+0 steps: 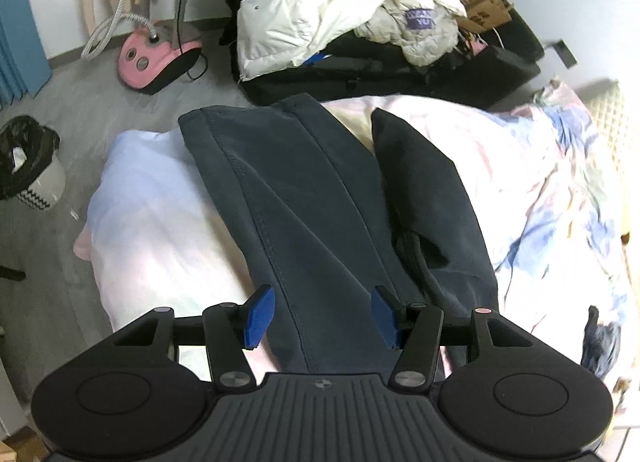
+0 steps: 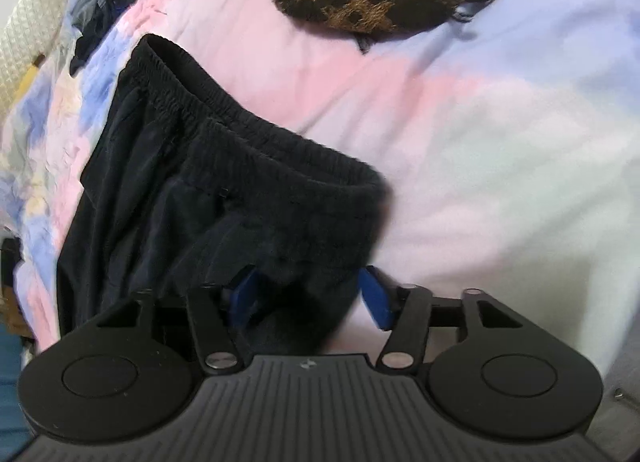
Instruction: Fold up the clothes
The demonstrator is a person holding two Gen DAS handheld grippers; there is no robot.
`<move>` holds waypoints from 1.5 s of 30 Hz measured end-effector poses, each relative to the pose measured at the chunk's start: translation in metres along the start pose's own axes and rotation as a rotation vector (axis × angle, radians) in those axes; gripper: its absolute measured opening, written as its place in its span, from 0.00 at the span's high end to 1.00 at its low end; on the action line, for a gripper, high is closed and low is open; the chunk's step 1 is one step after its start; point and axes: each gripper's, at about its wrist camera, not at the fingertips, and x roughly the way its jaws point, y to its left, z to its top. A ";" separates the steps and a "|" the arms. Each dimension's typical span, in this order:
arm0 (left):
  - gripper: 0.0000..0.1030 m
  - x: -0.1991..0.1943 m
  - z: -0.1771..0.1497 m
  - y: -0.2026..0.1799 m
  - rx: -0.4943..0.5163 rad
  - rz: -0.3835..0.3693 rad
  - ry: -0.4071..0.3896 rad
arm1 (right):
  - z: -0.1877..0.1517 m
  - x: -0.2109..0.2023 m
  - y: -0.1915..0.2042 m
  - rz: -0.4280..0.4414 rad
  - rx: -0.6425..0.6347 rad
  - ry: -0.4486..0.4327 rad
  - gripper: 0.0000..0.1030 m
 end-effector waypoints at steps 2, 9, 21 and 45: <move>0.45 -0.002 -0.004 -0.006 0.017 0.008 0.002 | 0.002 -0.001 -0.003 0.008 -0.039 0.013 0.36; 0.45 -0.005 -0.017 -0.023 0.080 0.037 0.014 | 0.015 0.020 -0.015 0.165 -0.016 -0.022 0.33; 0.46 -0.009 -0.042 -0.055 0.179 0.020 0.026 | 0.021 -0.030 0.012 0.184 -0.017 -0.185 0.79; 0.45 -0.016 -0.036 -0.040 0.140 -0.011 0.047 | 0.039 -0.006 -0.039 0.026 -0.111 -0.143 0.74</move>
